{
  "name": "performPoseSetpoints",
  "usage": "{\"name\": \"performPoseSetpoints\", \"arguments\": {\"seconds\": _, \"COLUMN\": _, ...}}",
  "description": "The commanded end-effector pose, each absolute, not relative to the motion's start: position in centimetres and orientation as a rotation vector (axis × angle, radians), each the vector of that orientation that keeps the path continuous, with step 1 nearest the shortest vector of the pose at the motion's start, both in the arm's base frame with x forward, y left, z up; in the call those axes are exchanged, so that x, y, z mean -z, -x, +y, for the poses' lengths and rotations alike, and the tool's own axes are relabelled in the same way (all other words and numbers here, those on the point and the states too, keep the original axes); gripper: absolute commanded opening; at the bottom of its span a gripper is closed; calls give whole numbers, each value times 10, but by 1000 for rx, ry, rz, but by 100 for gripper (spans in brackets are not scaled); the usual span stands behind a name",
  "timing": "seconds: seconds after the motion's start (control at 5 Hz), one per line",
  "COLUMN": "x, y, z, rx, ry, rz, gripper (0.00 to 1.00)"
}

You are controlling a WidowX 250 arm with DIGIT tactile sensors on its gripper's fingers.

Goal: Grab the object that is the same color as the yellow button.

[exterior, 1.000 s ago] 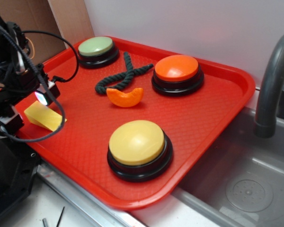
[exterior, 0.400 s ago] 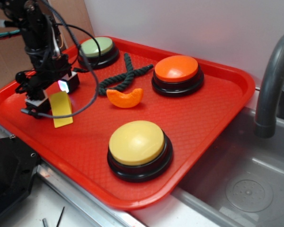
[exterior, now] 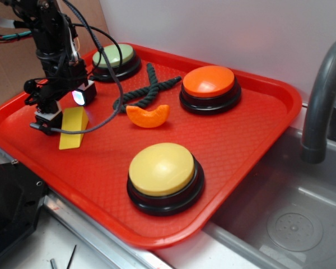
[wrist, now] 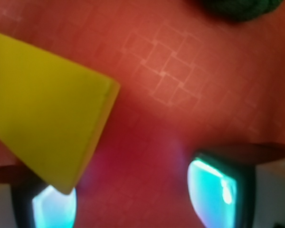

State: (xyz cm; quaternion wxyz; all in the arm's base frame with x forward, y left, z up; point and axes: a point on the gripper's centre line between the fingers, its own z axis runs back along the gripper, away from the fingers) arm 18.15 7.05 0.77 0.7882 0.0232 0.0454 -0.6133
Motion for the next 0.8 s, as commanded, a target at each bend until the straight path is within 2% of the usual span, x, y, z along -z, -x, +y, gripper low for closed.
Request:
{"name": "performPoseSetpoints", "arguments": {"seconds": 0.0, "x": -64, "y": -154, "z": 35, "rx": 1076, "ry": 78, "rz": -45, "gripper": 100}}
{"name": "performPoseSetpoints", "arguments": {"seconds": 0.2, "x": -81, "y": -149, "z": 32, "rx": 825, "ry": 126, "rz": -98, "gripper": 100}}
{"name": "performPoseSetpoints", "arguments": {"seconds": 0.4, "x": -80, "y": -158, "z": 42, "rx": 552, "ry": 323, "rz": -125, "gripper": 100}}
{"name": "performPoseSetpoints", "arguments": {"seconds": 0.6, "x": -75, "y": -164, "z": 39, "rx": 316, "ry": 300, "rz": -238, "gripper": 100}}
